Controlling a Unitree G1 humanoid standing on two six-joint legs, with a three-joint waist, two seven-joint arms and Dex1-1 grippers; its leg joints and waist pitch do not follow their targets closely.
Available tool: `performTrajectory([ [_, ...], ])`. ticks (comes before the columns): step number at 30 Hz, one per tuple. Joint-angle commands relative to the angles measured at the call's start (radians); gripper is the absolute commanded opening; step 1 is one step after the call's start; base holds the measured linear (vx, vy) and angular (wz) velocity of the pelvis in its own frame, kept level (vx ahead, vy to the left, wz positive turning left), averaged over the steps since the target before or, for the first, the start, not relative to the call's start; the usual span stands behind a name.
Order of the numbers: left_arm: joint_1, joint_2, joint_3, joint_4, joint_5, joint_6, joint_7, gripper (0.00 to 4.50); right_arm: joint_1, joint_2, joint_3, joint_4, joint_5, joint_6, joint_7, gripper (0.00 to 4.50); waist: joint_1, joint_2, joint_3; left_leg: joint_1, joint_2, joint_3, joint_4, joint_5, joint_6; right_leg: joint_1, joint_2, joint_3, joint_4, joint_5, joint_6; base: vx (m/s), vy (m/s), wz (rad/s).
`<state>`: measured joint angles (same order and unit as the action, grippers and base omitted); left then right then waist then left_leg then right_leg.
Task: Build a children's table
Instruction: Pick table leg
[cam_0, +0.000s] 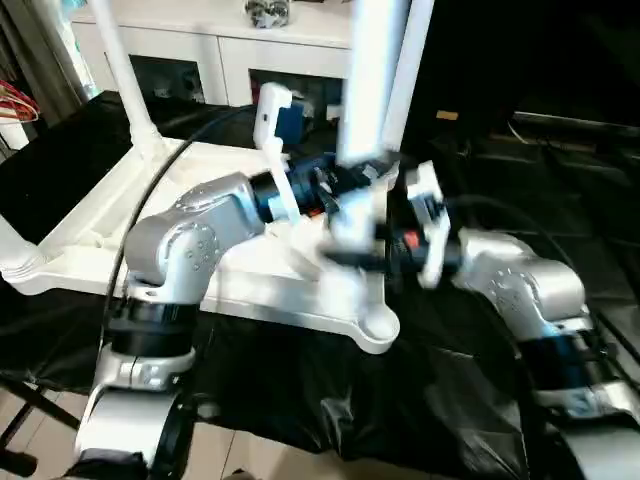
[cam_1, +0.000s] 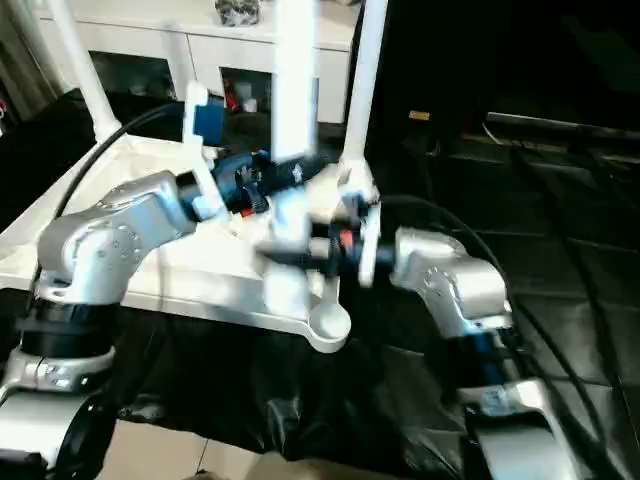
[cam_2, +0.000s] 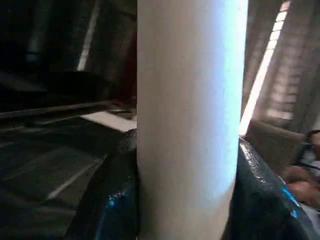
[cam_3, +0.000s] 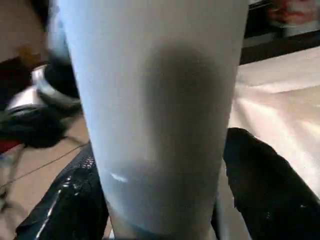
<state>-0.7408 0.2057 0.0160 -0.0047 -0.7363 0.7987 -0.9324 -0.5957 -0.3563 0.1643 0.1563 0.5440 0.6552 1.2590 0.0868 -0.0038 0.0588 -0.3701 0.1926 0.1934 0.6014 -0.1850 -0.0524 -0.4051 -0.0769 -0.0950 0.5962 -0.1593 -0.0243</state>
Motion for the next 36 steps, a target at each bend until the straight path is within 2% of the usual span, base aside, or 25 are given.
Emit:
performTrajectory([
  [1, 0.000, -0.005, 0.011, -0.049, -0.070, 0.029, -0.040, 1.85, 0.001, -0.021, 0.014, -0.007, -0.011, 0.011, 0.017, 2.92, -0.001, -0.004, -0.070, 0.013, 0.038, -0.017, -0.063, -0.172, 0.023, 0.057, -0.070, 0.053, -0.072, -0.316, -0.170, 0.000, 0.000, 0.00],
  [3, 0.004, -0.002, 0.008, -0.059, -0.095, 0.042, -0.061, 1.85, 0.003, -0.026, 0.021, -0.014, -0.005, 0.020, 0.035, 2.71, 0.001, -0.005, -0.071, 0.014, 0.040, -0.019, -0.064, -0.168, 0.018, 0.057, -0.071, 0.053, -0.073, -0.334, -0.158, 0.000, 0.000, 0.00],
  [8, 0.008, 0.008, 0.000, -0.062, -0.109, 0.051, -0.091, 1.85, 0.006, -0.028, 0.024, -0.031, 0.014, 0.042, 0.056, 2.34, -0.001, -0.004, -0.071, 0.015, 0.040, -0.020, -0.065, -0.168, 0.015, 0.056, -0.069, 0.054, -0.073, -0.330, -0.154, 0.000, 0.000, 0.00],
  [13, 0.011, 0.018, -0.008, -0.055, -0.102, 0.052, -0.093, 1.85, 0.017, -0.027, 0.026, -0.052, 0.039, 0.057, 0.059, 2.03, 0.001, -0.003, -0.073, 0.015, 0.041, -0.020, -0.065, -0.153, 0.013, 0.056, -0.068, 0.054, -0.069, -0.297, -0.161, 0.000, 0.000, 0.00],
  [15, 0.009, 0.013, -0.002, -0.041, -0.093, 0.044, -0.067, 1.85, 0.025, -0.014, 0.014, -0.060, 0.045, 0.059, 0.039, 2.01, 0.001, -0.007, -0.074, 0.014, 0.040, -0.019, -0.064, -0.142, 0.017, 0.058, -0.069, 0.055, -0.067, -0.285, -0.163, 0.000, 0.000, 0.00],
  [16, 0.006, 0.006, 0.005, -0.027, -0.082, 0.038, -0.043, 2.41, 0.029, -0.006, 0.006, -0.064, 0.047, 0.058, 0.026, 1.99, 0.001, -0.007, -0.074, 0.013, 0.039, -0.019, -0.063, -0.141, 0.017, 0.057, -0.070, 0.055, -0.067, -0.286, -0.164, 0.000, 0.000, 0.00],
  [17, 0.006, 0.006, 0.005, -0.027, -0.082, 0.038, -0.043, 2.55, 0.029, -0.006, 0.006, -0.064, 0.047, 0.058, 0.026, 1.99, 0.001, -0.007, -0.074, 0.012, 0.039, -0.019, -0.063, -0.141, 0.018, 0.058, -0.070, 0.055, -0.068, -0.288, -0.163, 0.000, 0.000, 0.00],
  [19, 0.003, 0.000, 0.010, -0.015, -0.070, 0.029, -0.024, 2.55, 0.031, 0.001, 0.001, -0.067, 0.048, 0.055, 0.013, 1.97, 0.002, -0.007, -0.074, 0.013, 0.039, -0.019, -0.063, -0.139, 0.018, 0.057, -0.069, 0.055, -0.069, -0.292, -0.161, 0.000, 0.000, 0.00],
  [20, 0.004, -0.007, 0.008, -0.001, -0.022, -0.011, 0.022, 2.62, 0.035, 0.019, -0.011, -0.073, 0.037, 0.036, -0.036, 1.97, 0.002, -0.009, -0.074, 0.014, 0.039, -0.019, -0.063, -0.139, 0.017, 0.057, -0.070, 0.054, -0.069, -0.297, -0.159, 0.000, 0.000, 0.00],
  [22, 0.006, -0.009, 0.005, 0.003, 0.005, -0.034, 0.047, 2.91, 0.036, 0.029, -0.017, -0.075, 0.029, 0.024, -0.063, 1.96, 0.001, -0.009, -0.075, 0.014, 0.039, -0.019, -0.063, -0.140, 0.013, 0.057, -0.070, 0.054, -0.071, -0.306, -0.148, 0.000, 0.000, 0.00],
  [23, 0.008, -0.018, 0.001, 0.017, 0.059, -0.061, 0.117, 2.99, 0.031, 0.054, -0.028, -0.065, 0.001, -0.002, -0.130, 1.96, 0.000, -0.009, -0.074, 0.013, 0.040, -0.020, -0.064, -0.140, 0.011, 0.056, -0.070, 0.055, -0.071, -0.308, -0.144, 0.000, 0.000, 0.00],
  [24, 0.008, -0.020, 0.001, 0.018, 0.065, -0.063, 0.126, 3.01, 0.030, 0.056, -0.029, -0.063, -0.002, -0.005, -0.137, 1.95, -0.002, -0.010, -0.073, 0.013, 0.040, -0.021, -0.064, -0.139, 0.003, 0.055, -0.069, 0.055, -0.072, -0.309, -0.135, 0.000, 0.000, 0.00],
  [27, 0.011, -0.058, 0.011, 0.034, 0.136, -0.083, 0.279, 3.01, 0.017, 0.104, -0.049, -0.034, -0.052, -0.047, -0.259, 1.94, -0.002, -0.013, -0.074, 0.015, 0.039, -0.019, -0.064, -0.140, -0.007, 0.055, -0.071, 0.055, -0.073, -0.327, -0.125, 0.000, 0.000, 0.00],
  [30, 0.011, -0.073, 0.017, 0.034, 0.149, -0.087, 0.320, 3.01, 0.014, 0.114, -0.052, -0.026, -0.059, -0.054, -0.283, 1.94, -0.001, -0.013, -0.074, 0.013, 0.038, -0.020, -0.065, -0.137, 0.001, 0.056, -0.070, 0.054, -0.073, -0.319, -0.123, 0.000, 0.000, 0.00],
  [31, 0.001, -0.119, 0.040, 0.052, 0.191, -0.099, 0.465, 3.01, 0.002, 0.148, -0.062, -0.005, -0.084, -0.080, -0.359, 1.94, 0.000, -0.017, -0.076, 0.012, 0.038, -0.019, -0.064, -0.130, 0.005, 0.057, -0.070, 0.054, -0.070, -0.304, -0.124, 0.000, 0.000, 0.00],
  [32, -0.002, -0.131, 0.046, 0.059, 0.204, -0.104, 0.505, 3.01, -0.003, 0.158, -0.066, 0.002, -0.090, -0.085, -0.382, 1.94, -0.004, -0.014, -0.075, 0.010, 0.043, -0.020, -0.065, -0.126, 0.000, 0.054, -0.070, 0.056, -0.066, -0.285, -0.131, 0.000, 0.000, 0.00],
  [34, -0.007, -0.153, 0.056, 0.074, 0.236, -0.127, 0.574, 3.01, -0.011, 0.176, -0.073, 0.014, -0.101, -0.092, -0.425, 1.94, -0.003, -0.017, -0.076, 0.010, 0.038, -0.019, -0.063, -0.123, 0.002, 0.056, -0.070, 0.055, -0.070, -0.283, -0.132, 0.000, 0.000, 0.00],
  [35, -0.007, -0.162, 0.059, 0.082, 0.250, -0.140, 0.599, 2.83, -0.014, 0.183, -0.075, 0.018, -0.107, -0.096, -0.442, 1.94, -0.002, -0.017, -0.076, 0.010, 0.036, -0.019, -0.063, -0.123, 0.005, 0.057, -0.070, 0.054, -0.071, -0.287, -0.129, 0.000, 0.000, 0.00],
  [36, -0.006, -0.169, 0.060, 0.085, 0.260, -0.149, 0.613, 2.83, -0.015, 0.190, -0.077, 0.021, -0.111, -0.096, -0.454, 1.94, -0.002, -0.018, -0.076, 0.010, 0.037, -0.019, -0.063, -0.118, 0.010, 0.058, -0.069, 0.054, -0.070, -0.278, -0.124, 0.000, 0.000, 0.00],
])
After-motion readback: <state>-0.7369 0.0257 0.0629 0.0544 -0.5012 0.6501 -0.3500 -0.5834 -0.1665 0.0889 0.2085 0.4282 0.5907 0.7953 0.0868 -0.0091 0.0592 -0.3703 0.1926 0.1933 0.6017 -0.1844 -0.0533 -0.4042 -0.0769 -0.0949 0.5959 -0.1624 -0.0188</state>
